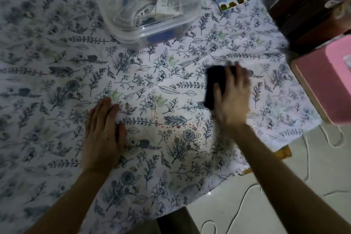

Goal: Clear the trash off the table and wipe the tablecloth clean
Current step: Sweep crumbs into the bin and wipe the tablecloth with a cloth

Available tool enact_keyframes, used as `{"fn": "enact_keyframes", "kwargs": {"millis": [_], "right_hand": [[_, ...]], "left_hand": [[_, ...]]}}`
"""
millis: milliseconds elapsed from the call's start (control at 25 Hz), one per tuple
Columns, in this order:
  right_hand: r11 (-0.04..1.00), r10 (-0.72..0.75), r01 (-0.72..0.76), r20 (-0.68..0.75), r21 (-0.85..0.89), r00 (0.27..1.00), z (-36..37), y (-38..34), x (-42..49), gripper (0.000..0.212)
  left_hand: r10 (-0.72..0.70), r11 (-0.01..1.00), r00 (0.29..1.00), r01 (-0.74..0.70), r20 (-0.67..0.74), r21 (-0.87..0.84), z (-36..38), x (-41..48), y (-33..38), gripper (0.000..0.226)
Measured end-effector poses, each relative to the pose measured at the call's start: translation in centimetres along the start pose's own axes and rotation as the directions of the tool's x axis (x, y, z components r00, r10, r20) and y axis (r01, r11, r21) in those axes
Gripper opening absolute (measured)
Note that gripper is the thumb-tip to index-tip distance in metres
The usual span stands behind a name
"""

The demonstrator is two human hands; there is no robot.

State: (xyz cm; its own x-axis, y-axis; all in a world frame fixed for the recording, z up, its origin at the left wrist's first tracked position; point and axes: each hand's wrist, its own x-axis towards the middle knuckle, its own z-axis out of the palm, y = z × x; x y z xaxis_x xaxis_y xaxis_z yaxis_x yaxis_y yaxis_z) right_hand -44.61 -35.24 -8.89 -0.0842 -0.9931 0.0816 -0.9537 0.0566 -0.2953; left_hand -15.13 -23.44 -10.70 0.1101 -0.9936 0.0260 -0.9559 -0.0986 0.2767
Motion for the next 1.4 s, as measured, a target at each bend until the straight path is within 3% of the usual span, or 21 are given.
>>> {"fn": "enact_keyframes", "kwargs": {"millis": [200, 400, 480, 720, 840, 960, 1080, 1200, 1400], "right_hand": [[0.954, -0.300, 0.295, 0.200, 0.056, 0.933, 1.7, -10.5, -5.7, 0.057], [0.932, -0.357, 0.333, 0.219, 0.142, 0.908, 0.9, -7.1, -9.3, 0.055], [0.953, -0.303, 0.296, 0.165, 0.067, 0.939, -0.5, -2.8, -9.7, 0.054], [0.999, 0.036, -0.034, 0.066, -0.041, 0.997, -4.9, 11.3, -3.9, 0.056], [0.986, 0.163, -0.162, 0.009, -0.033, 0.987, -4.0, 10.6, -2.7, 0.058], [0.968, 0.247, -0.248, -0.055, -0.017, 0.967, -1.7, 4.2, -3.7, 0.059], [0.993, 0.108, -0.108, 0.016, 0.048, 0.994, 0.1, -4.2, -7.3, 0.057], [0.988, -0.143, 0.132, 0.153, 0.080, 0.978, 1.0, -9.3, -11.3, 0.062], [0.879, -0.476, 0.468, 0.181, 0.088, 0.860, -0.7, -1.0, -13.1, 0.056]], "left_hand": [[0.005, 0.999, 1.000, -0.006, -0.021, -0.044, 0.0, -0.1, 0.1, 0.049], [0.006, 0.998, 0.999, -0.008, -0.032, -0.061, 0.1, -0.1, 0.0, 0.050], [0.007, 0.997, 0.999, -0.009, -0.031, -0.075, 0.2, 0.0, 0.0, 0.050], [-0.005, 0.998, 1.000, 0.004, -0.025, -0.064, 0.2, 0.0, -0.3, 0.050], [-0.005, 0.998, 1.000, 0.003, -0.027, -0.069, 0.3, 0.1, -0.4, 0.049], [-0.008, 0.999, 0.999, 0.006, -0.037, -0.050, 0.3, 0.0, -0.4, 0.048], [0.000, 0.998, 0.999, -0.003, -0.043, -0.061, 0.3, 0.1, -0.3, 0.047], [0.014, 0.997, 0.998, -0.019, -0.058, -0.074, 0.4, -0.1, -0.2, 0.047], [0.018, 0.999, 0.999, -0.020, -0.036, -0.051, 0.5, -0.1, -0.4, 0.049]]}}
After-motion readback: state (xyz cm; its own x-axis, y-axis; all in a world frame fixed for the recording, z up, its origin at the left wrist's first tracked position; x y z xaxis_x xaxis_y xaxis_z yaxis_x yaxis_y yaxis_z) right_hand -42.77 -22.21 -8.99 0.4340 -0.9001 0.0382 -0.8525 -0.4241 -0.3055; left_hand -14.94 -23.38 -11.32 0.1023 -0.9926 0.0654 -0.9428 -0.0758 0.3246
